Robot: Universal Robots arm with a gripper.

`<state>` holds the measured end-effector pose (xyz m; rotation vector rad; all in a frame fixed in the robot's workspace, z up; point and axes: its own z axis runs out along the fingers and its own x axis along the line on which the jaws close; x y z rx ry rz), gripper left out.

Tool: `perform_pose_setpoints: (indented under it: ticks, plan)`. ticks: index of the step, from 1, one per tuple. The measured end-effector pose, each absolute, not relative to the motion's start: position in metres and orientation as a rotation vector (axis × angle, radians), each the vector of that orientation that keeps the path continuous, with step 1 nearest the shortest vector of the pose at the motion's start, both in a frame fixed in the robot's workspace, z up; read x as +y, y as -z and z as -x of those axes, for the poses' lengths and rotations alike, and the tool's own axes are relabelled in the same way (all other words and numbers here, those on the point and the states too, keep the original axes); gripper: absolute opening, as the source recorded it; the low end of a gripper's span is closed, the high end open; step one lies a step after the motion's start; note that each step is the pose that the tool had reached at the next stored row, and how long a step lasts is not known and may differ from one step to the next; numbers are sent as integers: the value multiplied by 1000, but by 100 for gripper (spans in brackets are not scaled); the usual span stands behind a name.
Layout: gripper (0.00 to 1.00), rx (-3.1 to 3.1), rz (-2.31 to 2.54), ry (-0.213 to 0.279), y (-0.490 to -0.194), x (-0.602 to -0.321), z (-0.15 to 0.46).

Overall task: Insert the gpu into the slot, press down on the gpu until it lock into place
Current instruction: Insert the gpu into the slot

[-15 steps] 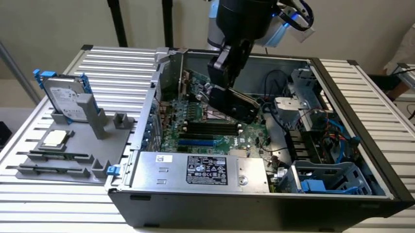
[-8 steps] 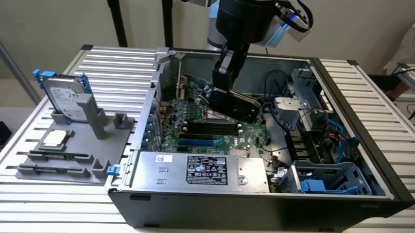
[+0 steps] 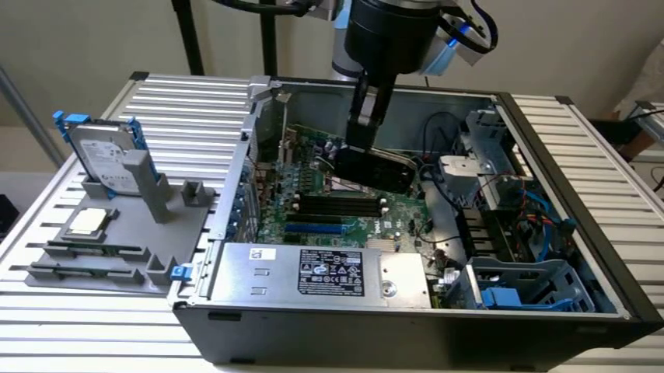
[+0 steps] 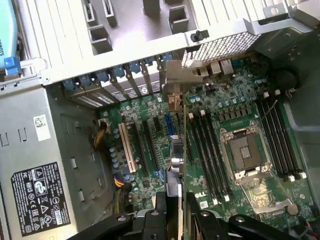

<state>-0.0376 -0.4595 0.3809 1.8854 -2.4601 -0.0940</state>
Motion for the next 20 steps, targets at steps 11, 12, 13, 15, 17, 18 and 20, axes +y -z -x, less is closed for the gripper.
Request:
perform_pose_setpoints:
  ticks: [11,12,13,15,17,18,20]
  plan:
    - [26,-2342,-2082,144,-376,-460,38]
    - [26,-2338,-2093,147,-376,-460,38]
    - [26,-2337,-2104,150,-375,-460,38]
    - [26,-2340,-2118,156,-374,-460,40]
    - [26,-2344,-2128,155,-372,-461,43]
    - [26,-2345,-2133,152,-371,-461,44]
    - [26,-2344,-2142,145,-369,-462,47]
